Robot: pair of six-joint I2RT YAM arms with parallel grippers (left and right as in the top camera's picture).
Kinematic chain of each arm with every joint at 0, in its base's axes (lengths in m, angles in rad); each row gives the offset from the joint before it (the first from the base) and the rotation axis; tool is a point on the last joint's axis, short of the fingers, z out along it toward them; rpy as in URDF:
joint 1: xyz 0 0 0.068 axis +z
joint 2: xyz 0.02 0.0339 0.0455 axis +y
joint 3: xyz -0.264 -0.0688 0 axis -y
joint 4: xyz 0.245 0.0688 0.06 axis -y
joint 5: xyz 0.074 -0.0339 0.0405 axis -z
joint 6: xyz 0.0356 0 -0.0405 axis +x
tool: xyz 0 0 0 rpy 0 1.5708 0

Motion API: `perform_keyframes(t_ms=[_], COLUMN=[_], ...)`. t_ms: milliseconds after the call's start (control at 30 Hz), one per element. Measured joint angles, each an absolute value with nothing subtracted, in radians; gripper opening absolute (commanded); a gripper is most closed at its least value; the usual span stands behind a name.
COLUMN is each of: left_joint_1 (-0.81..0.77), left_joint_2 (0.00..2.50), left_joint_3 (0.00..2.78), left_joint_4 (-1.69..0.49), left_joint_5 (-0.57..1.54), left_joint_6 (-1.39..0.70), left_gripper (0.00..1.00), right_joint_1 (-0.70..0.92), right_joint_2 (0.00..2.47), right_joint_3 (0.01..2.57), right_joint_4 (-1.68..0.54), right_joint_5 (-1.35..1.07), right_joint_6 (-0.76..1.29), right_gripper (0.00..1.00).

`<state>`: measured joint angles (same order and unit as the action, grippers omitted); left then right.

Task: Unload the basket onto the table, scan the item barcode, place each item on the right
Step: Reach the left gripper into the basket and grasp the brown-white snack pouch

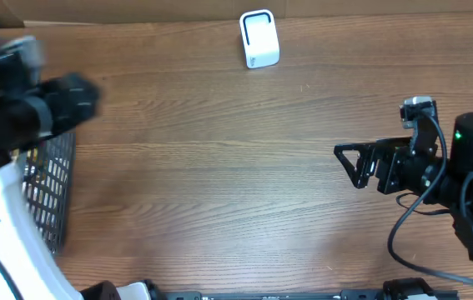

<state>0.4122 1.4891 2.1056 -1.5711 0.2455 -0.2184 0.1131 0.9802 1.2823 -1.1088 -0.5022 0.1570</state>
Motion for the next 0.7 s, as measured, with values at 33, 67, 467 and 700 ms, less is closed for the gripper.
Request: perform_keyframes(t_ms=[33,67,467,700], left_joint_1=[0.483,0.558,0.984,1.009], left_joint_2=[1.49,1.491,1.694,1.851], left_joint_3=[2.106,2.106,2.102,2.077], left_joint_4=[-1.573,-1.571,-1.575,-1.606], left_joint_5=[0.236,0.227,0.15,0.115], left_joint_6=[-0.235,-0.249,-0.417,-0.461], left_gripper=[0.91,0.91,0.82,0.81], right_joint_1=[0.113,0.113,0.113,0.113], right_joint_2=[0.987,0.996,1.076,1.076], right_joint_3=[1.283,1.283,1.283,1.283], right_joint_4=[-1.113,-1.122,-1.164,-1.161], right_joint_5=[-0.503,-0.503,-0.509,-0.5], right_joint_6=[0.157,0.156,0.146,0.133], right_gripper=[1.0,0.99,0.99,1.0])
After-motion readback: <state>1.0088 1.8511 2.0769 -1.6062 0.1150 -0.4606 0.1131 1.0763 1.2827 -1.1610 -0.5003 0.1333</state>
